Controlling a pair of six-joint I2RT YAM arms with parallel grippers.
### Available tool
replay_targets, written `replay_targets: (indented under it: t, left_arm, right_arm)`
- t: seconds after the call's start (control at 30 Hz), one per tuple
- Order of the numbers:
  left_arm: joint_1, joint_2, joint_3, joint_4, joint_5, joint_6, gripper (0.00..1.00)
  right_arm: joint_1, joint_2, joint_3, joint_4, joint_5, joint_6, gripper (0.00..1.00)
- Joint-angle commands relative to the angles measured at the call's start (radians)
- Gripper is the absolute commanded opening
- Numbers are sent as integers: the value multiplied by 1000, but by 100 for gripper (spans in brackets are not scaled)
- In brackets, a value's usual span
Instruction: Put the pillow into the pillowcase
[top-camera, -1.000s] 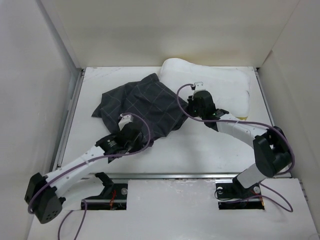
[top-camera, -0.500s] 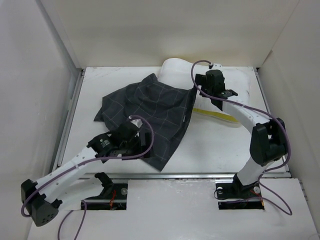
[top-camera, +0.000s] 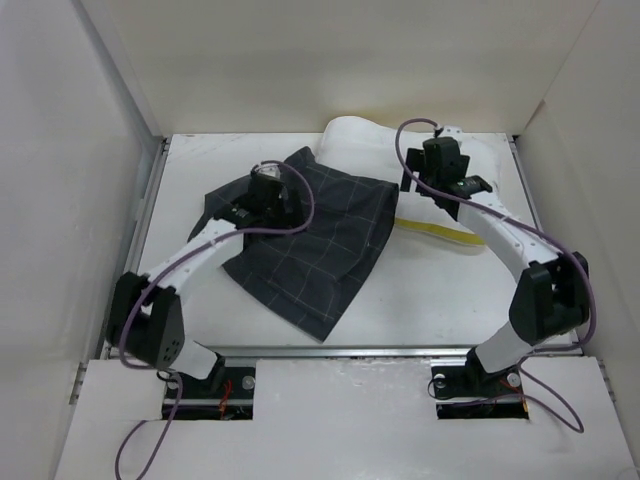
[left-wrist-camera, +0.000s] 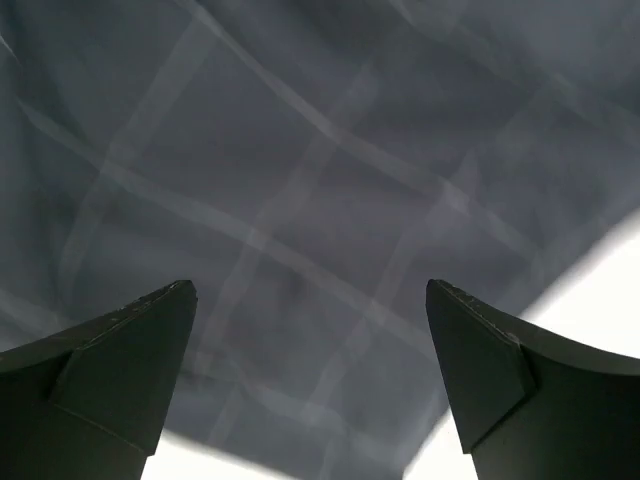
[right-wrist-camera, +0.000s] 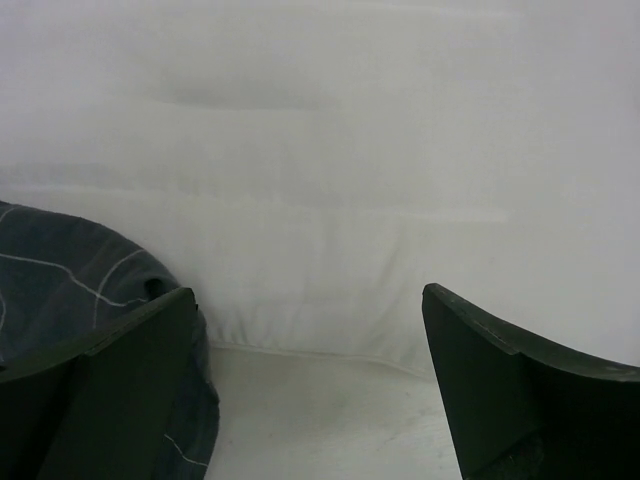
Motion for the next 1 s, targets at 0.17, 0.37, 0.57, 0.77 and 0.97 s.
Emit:
replay_targets:
  t: [0.17,0.37,0.57,0.77,0.97]
  left_arm:
    - [203,324,275,79,-8,108,100]
    - [267,553,396,54,21,118,100]
    - [330,631,416,91,81,108,86]
    - [449,747,488,26,93,72,46]
    - [653,722,468,3,51,2,34]
  right_arm:
    - [-89,-159,37,-119,59,42,100]
    - [-114,-95,62,-119,22,6,100]
    - [-114,-29,73,-25,-133,-5,100]
    - [-114,86,73,2,-262,36,100]
    - [-156,215,109,-19,-260,102,100]
